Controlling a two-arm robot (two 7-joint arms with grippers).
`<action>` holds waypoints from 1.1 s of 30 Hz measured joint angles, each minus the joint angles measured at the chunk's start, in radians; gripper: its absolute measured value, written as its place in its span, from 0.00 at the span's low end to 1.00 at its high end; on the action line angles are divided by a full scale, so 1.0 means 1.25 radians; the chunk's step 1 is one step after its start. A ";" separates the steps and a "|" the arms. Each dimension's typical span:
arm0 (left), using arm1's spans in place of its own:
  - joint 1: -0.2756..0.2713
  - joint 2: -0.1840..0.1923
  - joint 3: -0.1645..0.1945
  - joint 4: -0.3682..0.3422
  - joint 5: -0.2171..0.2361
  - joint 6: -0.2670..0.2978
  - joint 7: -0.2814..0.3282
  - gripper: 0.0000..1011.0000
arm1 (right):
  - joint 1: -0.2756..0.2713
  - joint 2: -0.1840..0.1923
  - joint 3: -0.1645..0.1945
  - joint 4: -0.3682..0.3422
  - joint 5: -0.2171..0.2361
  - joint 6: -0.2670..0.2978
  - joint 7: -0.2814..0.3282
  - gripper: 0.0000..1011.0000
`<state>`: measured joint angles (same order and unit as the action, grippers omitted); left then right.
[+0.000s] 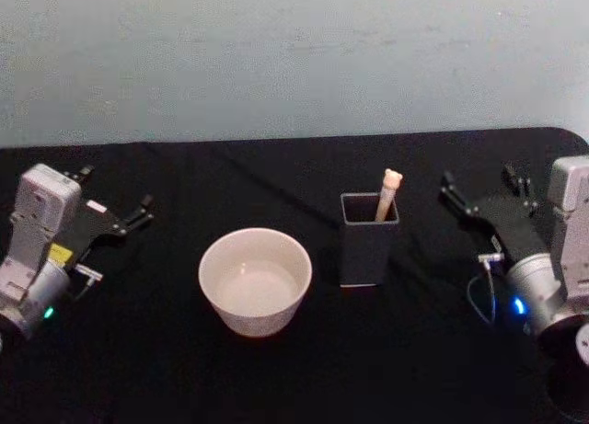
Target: Pick up the stirring spoon with one hand, stir inside the cup, then place it back in its original position.
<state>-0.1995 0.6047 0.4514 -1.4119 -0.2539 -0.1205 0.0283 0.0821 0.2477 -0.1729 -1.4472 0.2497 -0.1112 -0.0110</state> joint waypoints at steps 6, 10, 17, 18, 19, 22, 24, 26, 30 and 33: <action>0.000 0.000 0.000 0.000 0.000 0.000 0.000 0.99 | -0.005 -0.019 0.014 0.027 0.006 0.010 0.006 0.99; 0.000 0.000 0.000 0.000 0.000 0.000 0.000 0.99 | -0.005 -0.020 0.014 0.028 0.007 0.011 0.008 0.99; 0.000 0.000 0.000 0.000 0.000 0.000 0.000 0.99 | -0.006 -0.019 0.012 0.027 0.007 0.011 0.007 0.99; 0.000 0.000 0.000 0.000 0.000 0.000 0.000 0.99 | -0.005 -0.019 0.012 0.027 0.007 0.011 0.007 0.99; 0.000 0.000 0.000 0.000 0.000 0.000 0.000 0.99 | -0.006 -0.019 0.012 0.027 0.007 0.011 0.007 0.99; 0.000 0.000 0.000 0.000 0.000 0.000 0.000 0.99 | -0.006 -0.019 0.011 0.027 0.006 0.012 0.006 0.99; 0.000 0.000 0.000 0.000 0.000 0.000 0.000 0.99 | -0.006 -0.019 0.011 0.027 0.006 0.012 0.006 0.99; 0.000 0.000 0.000 0.000 0.000 0.000 0.000 0.99 | -0.006 -0.019 0.011 0.027 0.006 0.012 0.006 0.99; 0.000 0.000 0.000 0.000 0.000 0.000 0.000 0.99 | -0.006 -0.018 0.010 0.026 0.006 0.012 0.005 0.99; 0.000 0.000 0.000 0.000 0.000 0.000 0.000 0.99 | -0.006 -0.018 0.010 0.026 0.006 0.012 0.005 0.99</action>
<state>-0.1995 0.6047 0.4514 -1.4120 -0.2539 -0.1205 0.0283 0.0752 0.2250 -0.1601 -1.4144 0.2570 -0.0966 -0.0047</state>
